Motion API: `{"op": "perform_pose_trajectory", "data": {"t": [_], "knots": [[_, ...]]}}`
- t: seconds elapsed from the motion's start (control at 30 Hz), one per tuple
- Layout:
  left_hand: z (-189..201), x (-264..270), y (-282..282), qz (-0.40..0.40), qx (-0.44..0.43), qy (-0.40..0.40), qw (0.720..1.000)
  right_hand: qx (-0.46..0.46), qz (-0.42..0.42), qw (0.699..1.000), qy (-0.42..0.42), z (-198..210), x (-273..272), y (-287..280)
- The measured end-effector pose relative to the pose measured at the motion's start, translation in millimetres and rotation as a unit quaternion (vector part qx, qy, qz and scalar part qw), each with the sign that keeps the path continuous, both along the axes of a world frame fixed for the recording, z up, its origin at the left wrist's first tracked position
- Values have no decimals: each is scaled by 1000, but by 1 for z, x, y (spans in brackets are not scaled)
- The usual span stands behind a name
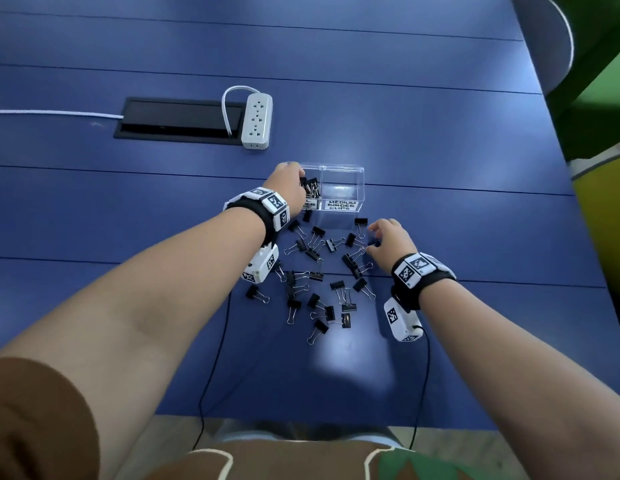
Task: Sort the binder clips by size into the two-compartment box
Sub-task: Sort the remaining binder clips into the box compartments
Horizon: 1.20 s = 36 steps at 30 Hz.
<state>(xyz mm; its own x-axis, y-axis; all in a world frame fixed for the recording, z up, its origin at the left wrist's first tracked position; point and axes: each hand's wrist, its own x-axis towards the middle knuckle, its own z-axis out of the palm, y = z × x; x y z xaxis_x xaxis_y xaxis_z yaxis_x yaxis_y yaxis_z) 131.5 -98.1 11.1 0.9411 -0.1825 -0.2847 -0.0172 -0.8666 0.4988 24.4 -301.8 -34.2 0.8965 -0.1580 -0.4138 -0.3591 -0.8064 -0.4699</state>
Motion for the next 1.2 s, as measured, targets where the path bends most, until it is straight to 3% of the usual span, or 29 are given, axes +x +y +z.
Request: {"op": "perform_pose_trajectory", "data": {"t": [0.13, 0.27, 0.37, 0.53, 0.73, 0.93, 1.1, 1.2], "knots": [[-5, -26, 18, 10, -26, -31, 999, 12, 12, 1000, -24, 2, 0, 4], [-25, -64, 22, -80, -7, -6, 997, 25, 54, 997, -57, 9, 7, 17], [-35, -81, 12, -155, 18, 2, 988, 8, 100, 995, -26, 8, 9, 27], [-41, -82, -1, -186, 52, 30, 981, -34, 139, 990, -1, 2, 3, 33], [-44, -88, -13, -168, 96, 10, 981, -64, 122, 990, 12, 2, -3, 38], [-41, -90, -19, -143, 84, -1, 986, -20, 85, 996, -12, 10, 2, 31], [-38, -89, -12, -148, 58, 6, 987, 64, 5, 990, -123, 39, 32, 24], [-35, -87, -8, -150, 35, 9, 988, 88, -1, 982, -165, 55, 60, 26]]}}
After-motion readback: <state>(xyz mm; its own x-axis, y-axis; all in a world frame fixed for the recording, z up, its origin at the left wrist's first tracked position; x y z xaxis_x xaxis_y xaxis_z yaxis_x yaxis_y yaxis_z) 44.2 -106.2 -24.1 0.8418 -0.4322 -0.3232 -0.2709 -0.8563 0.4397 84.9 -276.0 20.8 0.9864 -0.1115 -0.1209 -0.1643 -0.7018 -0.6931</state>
